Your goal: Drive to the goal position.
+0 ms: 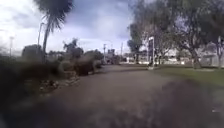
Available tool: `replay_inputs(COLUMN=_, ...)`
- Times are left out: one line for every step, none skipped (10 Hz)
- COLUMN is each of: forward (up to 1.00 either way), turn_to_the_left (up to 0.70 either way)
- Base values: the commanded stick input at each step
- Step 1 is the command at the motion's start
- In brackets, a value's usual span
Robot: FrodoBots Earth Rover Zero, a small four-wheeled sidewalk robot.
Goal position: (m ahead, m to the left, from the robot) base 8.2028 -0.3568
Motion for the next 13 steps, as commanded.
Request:
replay_inputs(forward=0.7, turn_to_the_left=-0.02)
replay_inputs(forward=0.7, turn_to_the_left=0.0)
replay_inputs(forward=0.7, turn_to_the_left=0.0)
replay_inputs(forward=0.7, turn_to_the_left=0.0)
replay_inputs(forward=0.7, turn_to_the_left=0.0)
replay_inputs(forward=0.7, turn_to_the_left=0.0)
replay_inputs(forward=0.7, turn_to_the_left=0.0)
replay_inputs(forward=0.7, turn_to_the_left=0.0)
replay_inputs(forward=0.7, turn_to_the_left=0.0)
replay_inputs(forward=0.7, turn_to_the_left=0.0)
replay_inputs(forward=0.7, turn_to_the_left=0.0)
replay_inputs(forward=0.7, turn_to_the_left=0.0)
replay_inputs(forward=0.7, turn_to_the_left=0.0)
